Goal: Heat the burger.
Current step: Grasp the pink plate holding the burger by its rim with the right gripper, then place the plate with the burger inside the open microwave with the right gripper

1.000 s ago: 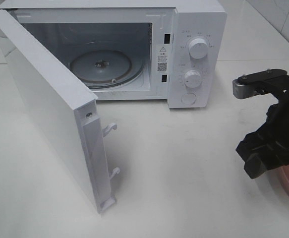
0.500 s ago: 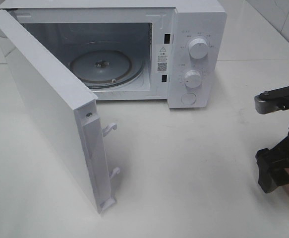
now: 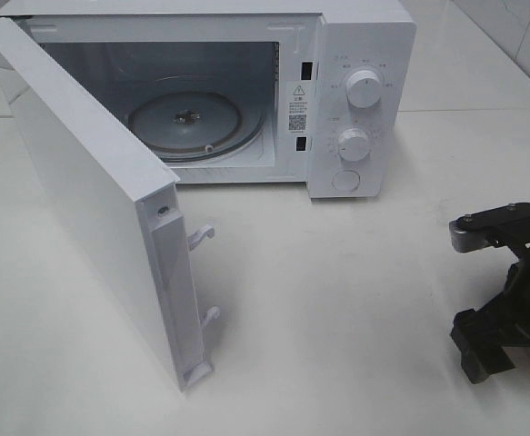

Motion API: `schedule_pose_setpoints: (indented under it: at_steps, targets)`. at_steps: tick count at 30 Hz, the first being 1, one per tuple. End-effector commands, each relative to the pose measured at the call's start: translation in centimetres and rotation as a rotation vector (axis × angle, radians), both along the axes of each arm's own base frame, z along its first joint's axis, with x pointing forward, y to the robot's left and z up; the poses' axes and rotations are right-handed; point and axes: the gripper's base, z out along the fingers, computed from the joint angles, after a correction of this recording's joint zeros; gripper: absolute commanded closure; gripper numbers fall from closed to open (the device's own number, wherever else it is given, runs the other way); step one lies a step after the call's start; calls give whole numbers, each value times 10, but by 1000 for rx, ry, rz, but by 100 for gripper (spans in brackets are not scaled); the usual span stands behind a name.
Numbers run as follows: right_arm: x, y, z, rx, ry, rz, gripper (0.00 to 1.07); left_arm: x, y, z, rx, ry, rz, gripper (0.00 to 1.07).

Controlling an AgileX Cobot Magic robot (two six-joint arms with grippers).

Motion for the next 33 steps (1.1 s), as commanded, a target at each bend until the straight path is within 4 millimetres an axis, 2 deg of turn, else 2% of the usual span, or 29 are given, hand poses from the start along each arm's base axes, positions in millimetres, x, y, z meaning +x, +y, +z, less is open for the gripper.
schedule_pose_setpoints:
  at_steps: [1, 5, 6, 8, 9, 10, 11, 12, 13, 14, 15, 17, 18, 19, 20, 31, 33]
  targets:
    - [2, -4, -10, -38, 9, -14, 20, -2, 0, 1, 1, -31, -4, 10]
    - [2, -4, -12, -42, 18, -15, 26, -2, 0, 1, 1, -31, -4, 10]
    - [2, -4, -12, -41, 15, -19, 33, -2, 0, 1, 1, -31, -4, 10]
    - [2, -4, -12, -41, 15, -25, 37, -2, 0, 1, 1, -31, -4, 10]
    - [2, -4, -12, -41, 14, -30, 46, -2, 0, 1, 1, -31, -4, 10]
    - [2, -4, -12, -41, 14, -30, 46, -2, 0, 1, 1, -31, -4, 10]
    - [3, -4, -12, -40, 8, -50, 58, -2, 0, 1, 1, -31, -4, 10]
    - [3, -4, -12, -38, 2, -59, 65, -2, 0, 1, 1, -31, -4, 10]
    - [3, -4, -12, -38, 2, -59, 65, -2, 0, 1, 1, -31, -4, 10]
    - [4, -4, -12, -35, -8, -89, 78, -2, 0, 1, 1, -31, -4, 10]
    - [4, -4, -12, -35, -8, -89, 78, -2, 0, 1, 1, -31, -4, 10]
    - [4, -4, -12, -35, -10, -98, 93, -2, 0, 1, 1, -31, -4, 10]
    - [4, -4, -12, -35, -10, -98, 93, -2, 0, 1, 1, -31, -4, 10]
    - [4, -5, -12, -44, -12, -85, 102, -2, 0, 1, 1, -31, -4, 10]
    - [4, -5, -12, -48, -13, -79, 106, -2, 0, 1, 1, -31, -4, 10]
    - [4, -10, -9, -112, -23, -97, 107, -2, 0, 1, 1, -31, -4, 10]
    - [3, -10, -1, -138, -47, -75, 107, -2, 0, 1, 1, -31, -4, 10]
